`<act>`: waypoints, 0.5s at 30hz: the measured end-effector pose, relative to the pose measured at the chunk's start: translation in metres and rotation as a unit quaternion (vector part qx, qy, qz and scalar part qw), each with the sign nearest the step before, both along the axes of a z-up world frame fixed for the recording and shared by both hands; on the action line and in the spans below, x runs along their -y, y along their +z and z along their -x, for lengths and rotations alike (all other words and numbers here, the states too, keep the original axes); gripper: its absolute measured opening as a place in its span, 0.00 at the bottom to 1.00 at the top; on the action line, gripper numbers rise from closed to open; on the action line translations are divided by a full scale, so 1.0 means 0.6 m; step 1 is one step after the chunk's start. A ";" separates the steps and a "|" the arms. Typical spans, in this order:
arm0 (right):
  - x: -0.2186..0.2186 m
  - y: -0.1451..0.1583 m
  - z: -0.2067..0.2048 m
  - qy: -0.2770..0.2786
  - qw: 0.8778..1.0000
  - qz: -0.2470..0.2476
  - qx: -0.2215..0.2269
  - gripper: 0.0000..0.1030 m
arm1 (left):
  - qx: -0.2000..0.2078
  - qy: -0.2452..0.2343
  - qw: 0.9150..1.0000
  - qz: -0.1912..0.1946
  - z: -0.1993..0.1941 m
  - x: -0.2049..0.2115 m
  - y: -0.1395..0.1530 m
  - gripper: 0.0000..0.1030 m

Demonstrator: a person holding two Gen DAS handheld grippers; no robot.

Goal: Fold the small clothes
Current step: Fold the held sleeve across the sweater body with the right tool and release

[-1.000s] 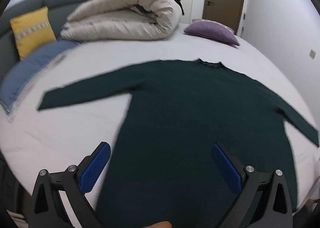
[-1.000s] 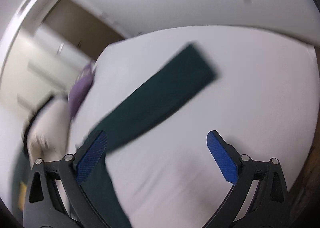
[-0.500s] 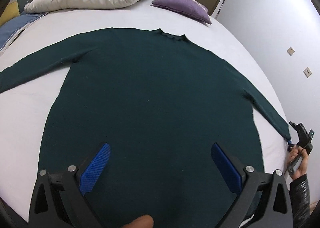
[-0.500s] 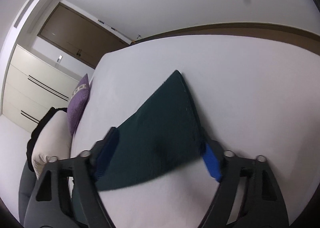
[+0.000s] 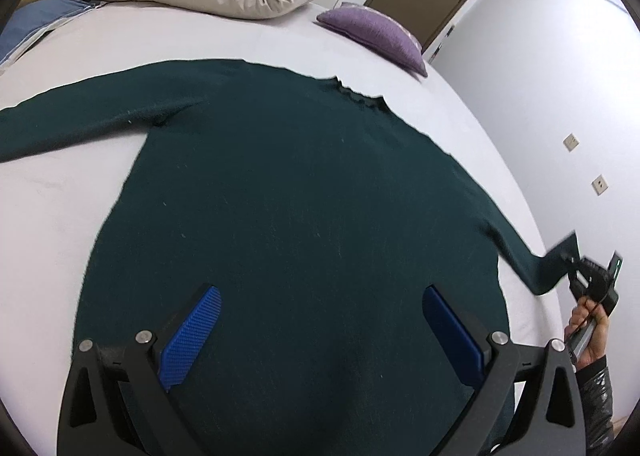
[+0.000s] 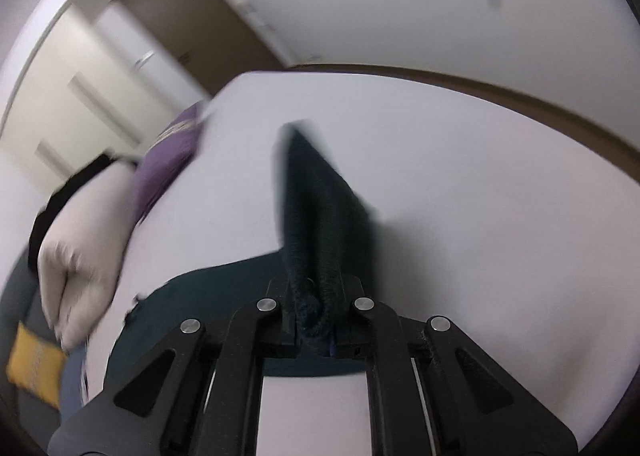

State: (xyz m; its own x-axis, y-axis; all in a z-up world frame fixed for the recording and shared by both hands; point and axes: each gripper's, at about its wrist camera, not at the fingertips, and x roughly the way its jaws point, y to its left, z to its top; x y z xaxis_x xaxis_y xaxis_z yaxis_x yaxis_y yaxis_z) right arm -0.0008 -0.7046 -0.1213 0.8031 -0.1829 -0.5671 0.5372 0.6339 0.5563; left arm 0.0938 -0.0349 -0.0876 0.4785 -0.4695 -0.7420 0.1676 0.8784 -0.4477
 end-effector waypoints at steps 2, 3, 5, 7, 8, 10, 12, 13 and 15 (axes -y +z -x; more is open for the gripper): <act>-0.072 0.041 -0.068 0.051 0.998 0.032 0.003 0.07 | 0.004 0.006 1.000 0.011 -0.008 -0.018 0.002 1.00; -0.109 0.061 -0.104 0.080 0.996 0.046 0.005 0.07 | 0.006 0.008 1.000 0.016 -0.006 -0.025 0.003 1.00; -0.180 0.088 -0.174 0.133 0.989 0.058 0.013 0.07 | 0.011 0.016 0.999 0.027 -0.015 -0.046 0.006 1.00; -0.270 0.096 -0.246 0.183 0.981 0.063 0.015 0.07 | 0.015 0.025 0.999 0.032 -0.018 -0.066 0.007 1.00; -0.308 0.097 -0.280 0.206 0.976 0.066 0.014 0.07 | 0.017 0.031 0.999 0.034 -0.021 -0.078 0.008 1.00; -0.390 0.092 -0.324 0.241 0.968 0.068 0.011 0.07 | 0.020 0.040 0.998 0.037 -0.029 -0.098 0.008 1.00; -0.470 0.074 -0.340 0.270 0.960 0.069 0.006 0.07 | 0.020 0.049 0.998 0.042 -0.036 -0.118 0.005 1.00; -0.499 0.064 -0.358 0.283 0.957 0.066 0.001 0.07 | 0.021 0.055 0.997 0.044 -0.042 -0.129 0.003 1.00; -0.559 0.034 -0.370 0.308 0.949 0.063 -0.009 0.07 | 0.022 0.063 0.997 0.045 -0.047 -0.144 -0.001 1.00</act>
